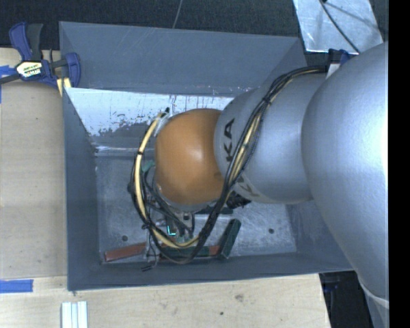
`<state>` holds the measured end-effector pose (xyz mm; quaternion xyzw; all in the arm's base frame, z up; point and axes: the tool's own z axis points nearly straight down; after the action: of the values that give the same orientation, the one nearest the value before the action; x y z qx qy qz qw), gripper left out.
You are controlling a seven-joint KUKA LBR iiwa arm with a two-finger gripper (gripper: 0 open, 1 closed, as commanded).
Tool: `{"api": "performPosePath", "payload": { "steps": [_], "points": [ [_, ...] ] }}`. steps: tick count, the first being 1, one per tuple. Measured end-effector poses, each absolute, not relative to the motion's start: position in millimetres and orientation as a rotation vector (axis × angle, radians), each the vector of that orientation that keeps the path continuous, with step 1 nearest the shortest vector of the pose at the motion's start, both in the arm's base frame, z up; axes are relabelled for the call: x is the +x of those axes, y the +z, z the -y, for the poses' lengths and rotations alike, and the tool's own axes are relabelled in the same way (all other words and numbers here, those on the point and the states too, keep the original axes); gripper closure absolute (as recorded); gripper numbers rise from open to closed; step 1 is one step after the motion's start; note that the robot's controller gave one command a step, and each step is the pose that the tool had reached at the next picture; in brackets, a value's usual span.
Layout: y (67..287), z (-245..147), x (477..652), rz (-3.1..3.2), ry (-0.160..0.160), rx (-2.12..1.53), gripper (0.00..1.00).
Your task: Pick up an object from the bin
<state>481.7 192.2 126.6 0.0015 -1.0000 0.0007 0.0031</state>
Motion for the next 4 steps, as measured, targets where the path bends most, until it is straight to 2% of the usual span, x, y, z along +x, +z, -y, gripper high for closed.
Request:
{"api": "performPosePath", "payload": {
  "steps": [1,2,3,4],
  "points": [
    [130.4,-191.6,484.1,3.143,-0.001,-0.001,0.0],
    [119.2,-191.9,487.5,3.15,-0.006,-0.025,0.0],
    [104.1,-176.9,493.6,3.133,0.001,0.197,0.0],
    [71.6,-168.0,492.5,3.132,-0.005,0.313,1.0]
  ]
}}
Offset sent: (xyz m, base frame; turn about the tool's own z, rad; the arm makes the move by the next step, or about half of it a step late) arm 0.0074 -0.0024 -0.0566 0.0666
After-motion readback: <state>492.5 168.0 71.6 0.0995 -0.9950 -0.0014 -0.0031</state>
